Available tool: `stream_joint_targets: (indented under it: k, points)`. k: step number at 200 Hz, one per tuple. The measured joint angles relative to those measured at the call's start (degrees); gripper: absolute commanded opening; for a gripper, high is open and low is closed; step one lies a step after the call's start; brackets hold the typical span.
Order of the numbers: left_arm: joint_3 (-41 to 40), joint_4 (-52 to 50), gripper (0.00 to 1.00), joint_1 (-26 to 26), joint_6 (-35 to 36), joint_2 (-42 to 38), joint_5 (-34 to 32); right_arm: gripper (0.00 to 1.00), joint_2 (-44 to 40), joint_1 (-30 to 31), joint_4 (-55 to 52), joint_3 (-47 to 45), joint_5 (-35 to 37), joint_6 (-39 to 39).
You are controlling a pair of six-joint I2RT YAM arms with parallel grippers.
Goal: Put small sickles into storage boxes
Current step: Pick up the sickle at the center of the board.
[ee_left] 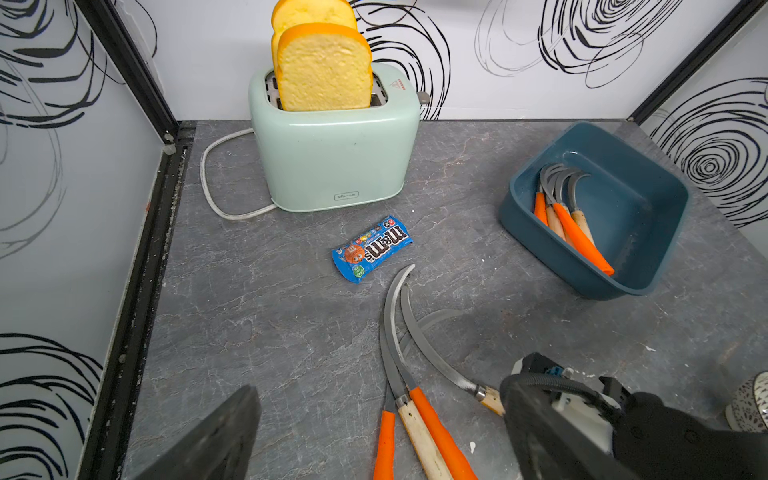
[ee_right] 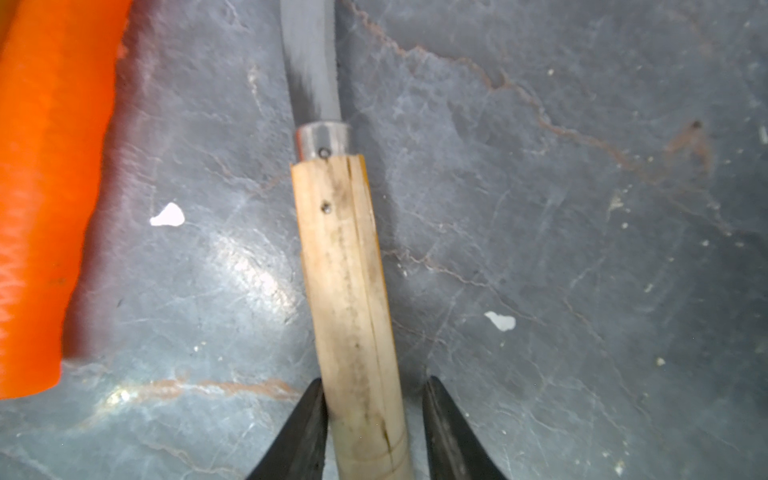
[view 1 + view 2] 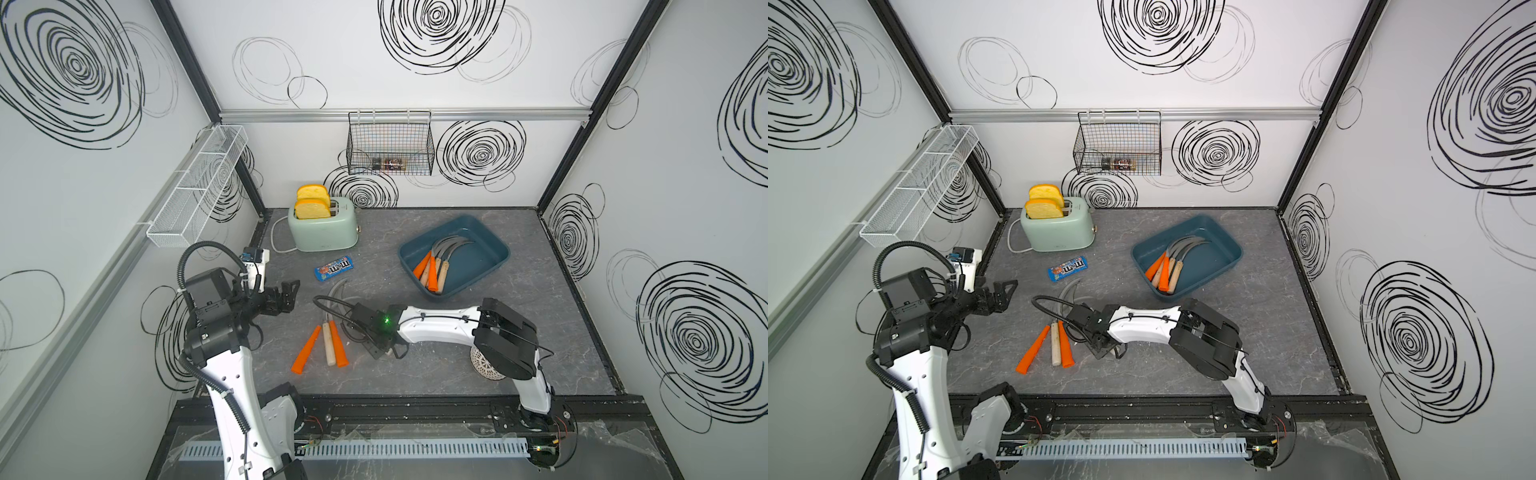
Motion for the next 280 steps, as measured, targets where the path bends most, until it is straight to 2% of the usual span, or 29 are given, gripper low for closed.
stream_joint_targets:
  k: [169, 280]
  points:
    - [0.87, 0.00, 0.96, 0.00, -0.66, 0.11, 0.31, 0.38, -0.57, 0.15, -1.03, -0.70, 0.39, -2.60]
    - [0.92, -0.04, 0.96, 0.00, -0.68, -0.02, 0.35, 0.29, -1.29, 0.20, 0.11, -2.01, 0.37, -3.87]
